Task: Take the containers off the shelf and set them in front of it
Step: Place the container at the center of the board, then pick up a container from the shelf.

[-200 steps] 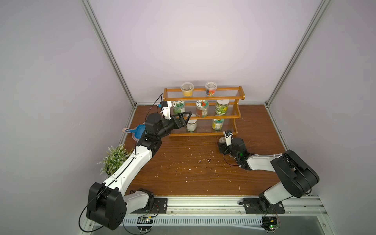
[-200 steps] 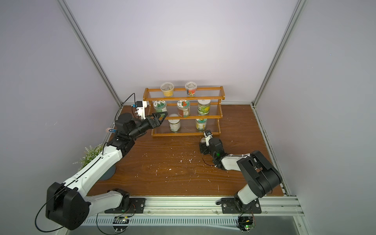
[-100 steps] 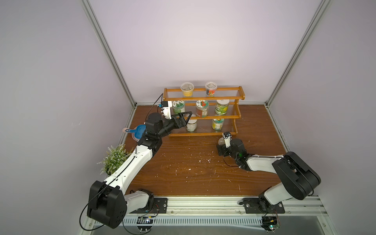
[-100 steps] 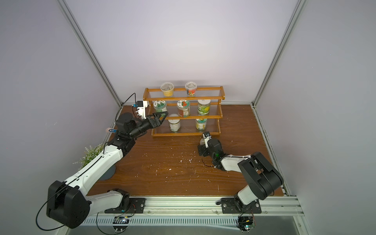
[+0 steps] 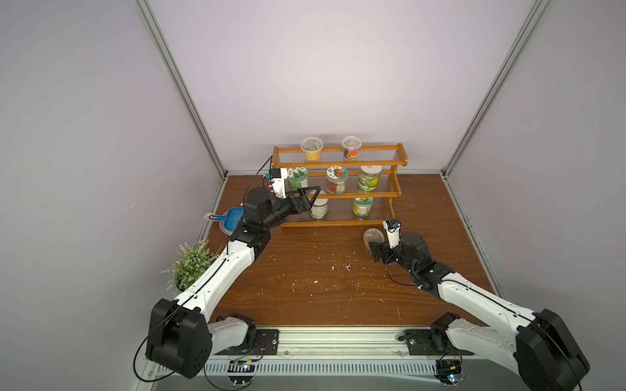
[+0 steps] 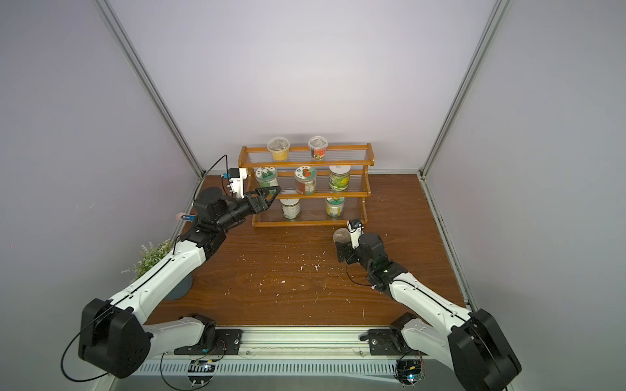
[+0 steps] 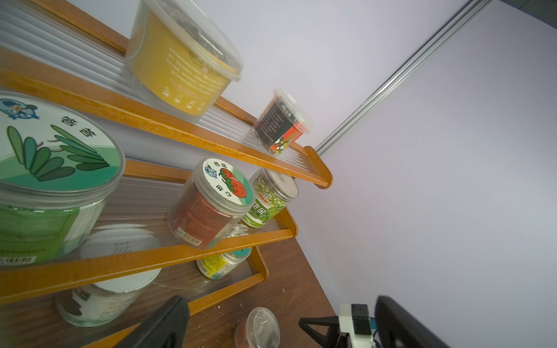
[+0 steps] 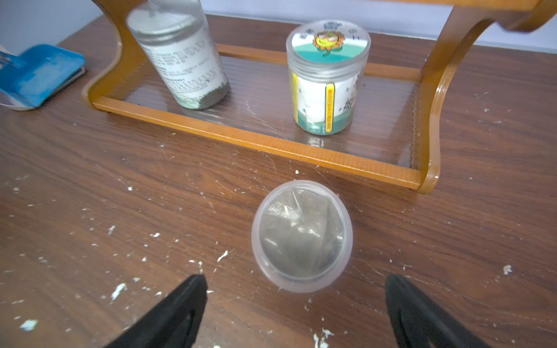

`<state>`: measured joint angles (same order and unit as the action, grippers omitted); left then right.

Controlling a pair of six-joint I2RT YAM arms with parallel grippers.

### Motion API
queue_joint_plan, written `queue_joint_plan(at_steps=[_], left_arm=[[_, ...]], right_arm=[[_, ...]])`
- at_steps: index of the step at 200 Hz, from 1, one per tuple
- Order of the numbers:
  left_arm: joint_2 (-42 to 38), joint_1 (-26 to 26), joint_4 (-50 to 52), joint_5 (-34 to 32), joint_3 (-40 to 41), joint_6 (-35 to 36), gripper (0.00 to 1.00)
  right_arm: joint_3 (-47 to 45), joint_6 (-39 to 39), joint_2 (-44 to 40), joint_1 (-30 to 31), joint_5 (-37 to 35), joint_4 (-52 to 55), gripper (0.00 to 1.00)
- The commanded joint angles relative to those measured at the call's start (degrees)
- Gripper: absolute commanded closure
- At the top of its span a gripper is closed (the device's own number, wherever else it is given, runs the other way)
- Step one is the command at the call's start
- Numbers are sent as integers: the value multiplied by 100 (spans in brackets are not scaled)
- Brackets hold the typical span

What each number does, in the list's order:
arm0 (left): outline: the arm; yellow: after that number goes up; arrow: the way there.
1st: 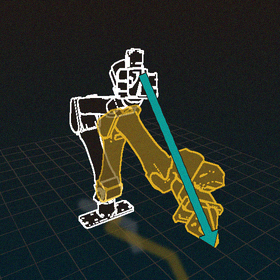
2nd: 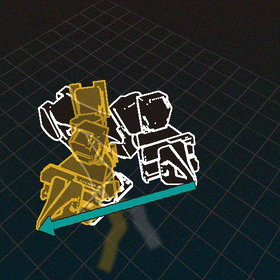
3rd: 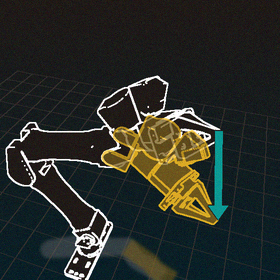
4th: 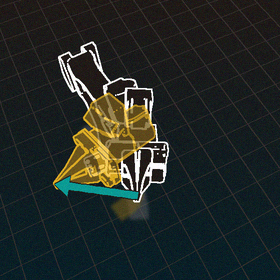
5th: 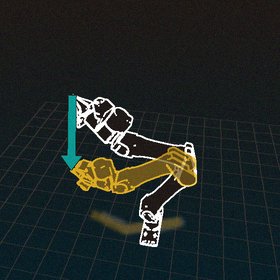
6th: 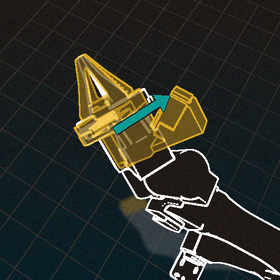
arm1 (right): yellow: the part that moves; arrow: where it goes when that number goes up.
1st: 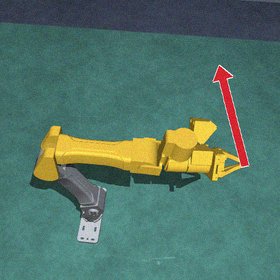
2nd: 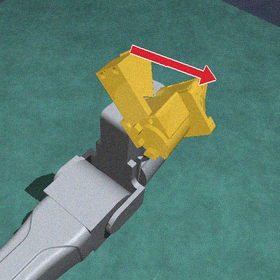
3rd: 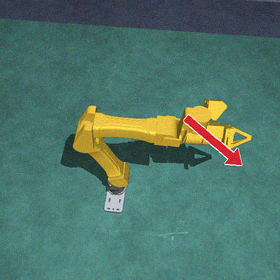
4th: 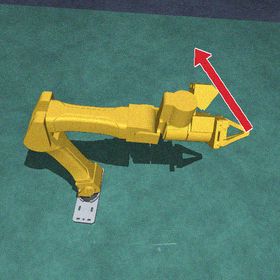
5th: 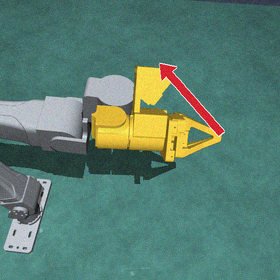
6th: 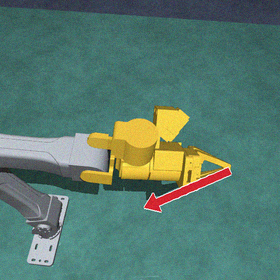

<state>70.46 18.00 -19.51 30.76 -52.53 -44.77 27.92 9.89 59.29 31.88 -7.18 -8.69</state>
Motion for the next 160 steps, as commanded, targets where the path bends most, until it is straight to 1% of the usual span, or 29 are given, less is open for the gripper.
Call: queue_joint_plan(at_steps=[1, 19, 34, 65, 85, 106, 140, 160], left_arm=[[56, 53, -218, 128, -109, 48, 0], [54, 55, -228, 140, -134, 39, 0], [55, 55, -220, 161, -171, 33, 0], [68, 54, -207, 208, -297, 21, 0], [73, 54, -255, 228, -352, -21, 0], [98, 55, -249, 236, -441, -20, 0], [91, 56, -130, 218, -587, 43, 0], [69, 55, -82, 186, -612, 64, 0]], right_arm=[[814, -223, -427, 29, 93, 484, 1], [1522, -530, -380, 6, 33, 618, 1], [2048, -720, -189, -57, 211, 448, 1], [3240, -1044, 486, -111, 652, 225, 1], [3843, -1257, 1037, -204, 756, 186, 1], [4317, -1279, 1580, -419, 1083, 115, 1], [4956, -1271, 2330, -684, 1375, -76, 1], [5405, -1359, 2770, -717, 1463, -1, 2]])
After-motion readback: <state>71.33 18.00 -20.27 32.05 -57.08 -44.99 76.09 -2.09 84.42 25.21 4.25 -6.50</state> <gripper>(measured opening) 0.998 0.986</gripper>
